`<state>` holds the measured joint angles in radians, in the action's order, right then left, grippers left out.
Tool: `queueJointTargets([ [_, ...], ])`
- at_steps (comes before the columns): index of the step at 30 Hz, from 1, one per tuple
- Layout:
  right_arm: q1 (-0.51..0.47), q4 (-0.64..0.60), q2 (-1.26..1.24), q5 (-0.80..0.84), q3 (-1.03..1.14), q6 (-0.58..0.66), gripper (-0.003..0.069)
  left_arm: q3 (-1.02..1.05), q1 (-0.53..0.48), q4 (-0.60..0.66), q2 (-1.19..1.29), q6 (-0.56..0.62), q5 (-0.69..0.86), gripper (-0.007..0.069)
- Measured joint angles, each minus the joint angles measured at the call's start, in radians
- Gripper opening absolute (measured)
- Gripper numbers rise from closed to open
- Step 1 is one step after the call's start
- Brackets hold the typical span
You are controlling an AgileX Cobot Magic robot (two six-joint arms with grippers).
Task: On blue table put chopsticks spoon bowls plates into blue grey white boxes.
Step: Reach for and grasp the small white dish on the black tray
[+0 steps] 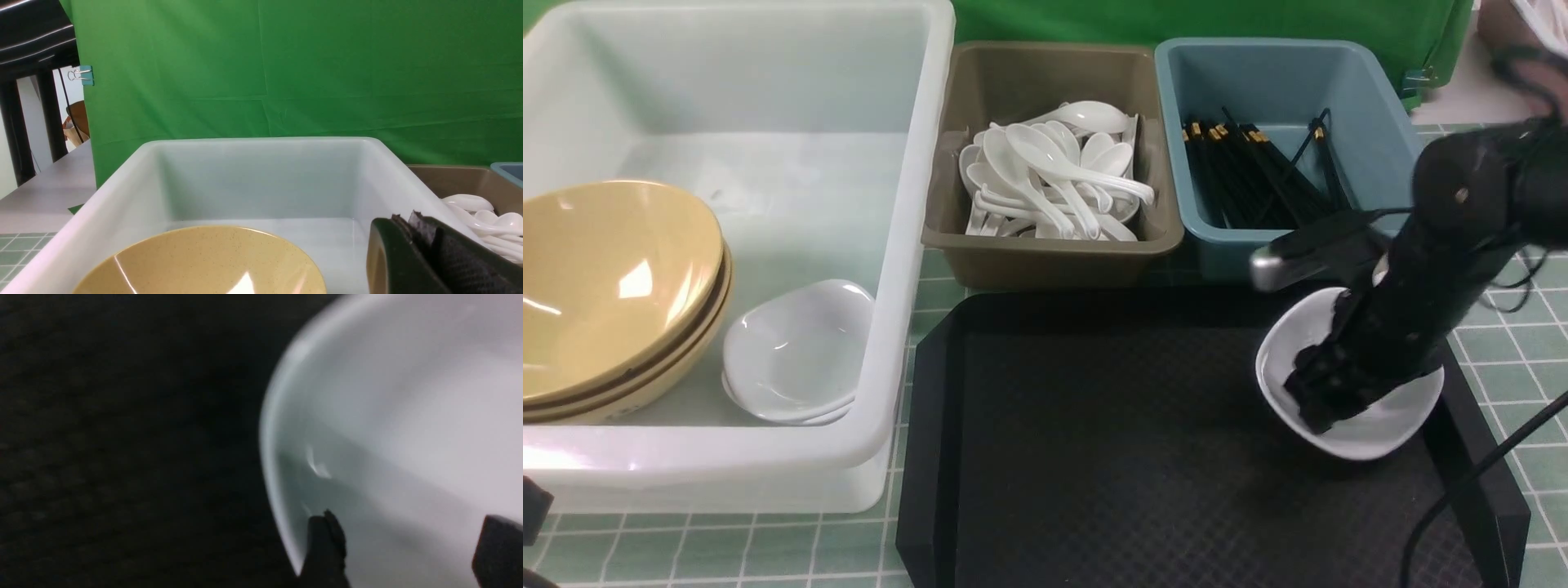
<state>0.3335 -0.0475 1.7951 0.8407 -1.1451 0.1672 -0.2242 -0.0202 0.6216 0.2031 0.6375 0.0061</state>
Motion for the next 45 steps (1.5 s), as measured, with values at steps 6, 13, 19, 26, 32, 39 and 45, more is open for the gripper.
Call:
queueJointTargets([
  [6,0.15,-0.016,-0.007,-0.017,-0.016,-0.009,0.0502,0.0,0.0,0.0,-0.001,0.001,0.001,0.0002],
  [13,0.055,-0.011,-0.079,0.012,-0.059,-0.009,0.0502,0.0,0.0,0.0,-0.001,0.001,0.003,0.0002],
  [19,-0.122,-0.007,-0.071,0.019,-0.044,-0.015,0.0502,0.0,0.0,0.0,-0.001,0.001,0.003,0.0002],
  [26,-0.168,-0.011,-0.041,-0.024,-0.038,0.001,0.0502,0.0,0.0,0.0,-0.001,0.001,0.004,0.0002],
  [32,-0.17,-0.023,0.018,-0.049,-0.038,0.002,0.0502,0.0,0.0,0.0,-0.001,0.001,0.004,0.0002],
  [39,-0.171,-0.069,0.053,-0.045,-0.038,0.012,0.0463,0.0,0.0,0.0,-0.001,0.001,0.004,0.0002],
  [45,-0.171,-0.176,0.056,0.021,-0.038,0.109,0.0293,0.0,0.0,0.0,-0.001,0.001,0.003,0.0002],
])
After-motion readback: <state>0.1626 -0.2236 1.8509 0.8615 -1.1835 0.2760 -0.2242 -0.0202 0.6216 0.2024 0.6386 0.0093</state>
